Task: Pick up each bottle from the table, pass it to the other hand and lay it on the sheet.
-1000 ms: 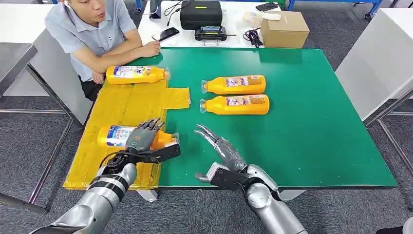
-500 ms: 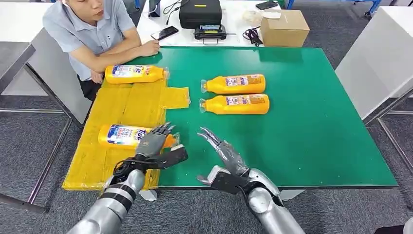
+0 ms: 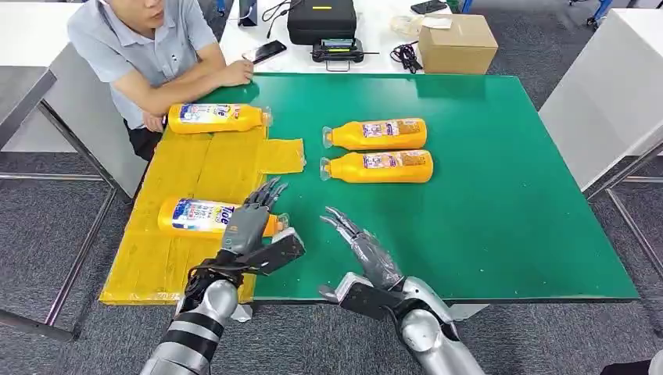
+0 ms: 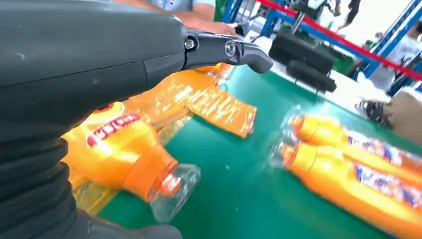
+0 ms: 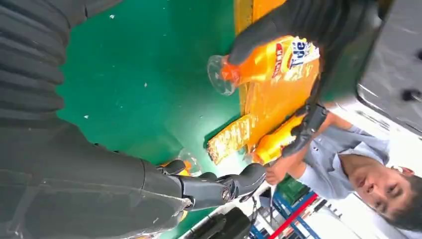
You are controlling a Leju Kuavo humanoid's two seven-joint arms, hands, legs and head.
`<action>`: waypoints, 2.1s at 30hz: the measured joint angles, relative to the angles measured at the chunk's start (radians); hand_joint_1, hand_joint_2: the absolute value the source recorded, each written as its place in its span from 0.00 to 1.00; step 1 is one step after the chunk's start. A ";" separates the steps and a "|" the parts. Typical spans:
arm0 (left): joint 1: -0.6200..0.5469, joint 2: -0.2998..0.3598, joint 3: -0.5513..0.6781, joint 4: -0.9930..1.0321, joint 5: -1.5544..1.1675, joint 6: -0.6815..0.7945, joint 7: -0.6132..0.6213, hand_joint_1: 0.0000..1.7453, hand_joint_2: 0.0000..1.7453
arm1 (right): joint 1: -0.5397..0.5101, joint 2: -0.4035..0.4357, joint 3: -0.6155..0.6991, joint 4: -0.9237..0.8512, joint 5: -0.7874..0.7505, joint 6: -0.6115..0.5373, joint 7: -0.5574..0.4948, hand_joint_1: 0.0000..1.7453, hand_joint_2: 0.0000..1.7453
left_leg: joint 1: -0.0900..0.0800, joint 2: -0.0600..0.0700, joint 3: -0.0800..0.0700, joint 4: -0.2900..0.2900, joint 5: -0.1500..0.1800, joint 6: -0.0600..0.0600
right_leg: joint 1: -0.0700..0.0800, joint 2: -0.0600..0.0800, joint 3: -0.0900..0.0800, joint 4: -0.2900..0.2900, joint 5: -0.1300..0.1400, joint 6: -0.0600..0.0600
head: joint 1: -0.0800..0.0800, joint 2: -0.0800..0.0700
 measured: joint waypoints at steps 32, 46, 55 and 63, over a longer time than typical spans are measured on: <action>0.199 -0.027 0.058 -0.353 0.754 -0.260 -0.014 0.00 1.00 | 0.200 0.247 -0.547 -0.349 -0.005 -0.116 0.016 0.00 1.00 | 0.000 0.000 -0.002 0.000 -0.001 -0.001 | 0.000 0.000 -0.002 0.000 -0.001 -0.001 | 0.000 0.000; 0.319 -0.035 0.023 -0.428 0.908 -0.209 -0.064 0.00 1.00 | 0.225 0.188 -0.497 -0.344 0.620 -0.395 0.151 0.00 1.00 | 0.000 0.000 -0.002 0.000 -0.001 -0.001 | 0.000 0.000 -0.002 0.000 -0.001 -0.001 | 0.000 0.000; 0.396 -0.036 -0.029 -0.496 0.842 -0.192 -0.057 0.00 1.00 | 0.253 0.134 -0.474 -0.328 0.715 -0.417 0.198 0.00 1.00 | 0.000 0.000 -0.002 0.000 -0.002 0.000 | 0.000 0.000 -0.002 0.000 -0.003 0.001 | 0.000 0.000; 0.401 -0.036 -0.031 -0.504 0.842 -0.194 -0.055 0.00 1.00 | 0.253 0.122 -0.472 -0.323 0.716 -0.419 0.198 0.00 1.00 | 0.000 0.000 -0.002 0.000 -0.002 0.000 | 0.000 0.000 -0.002 0.000 -0.003 0.002 | 0.000 0.000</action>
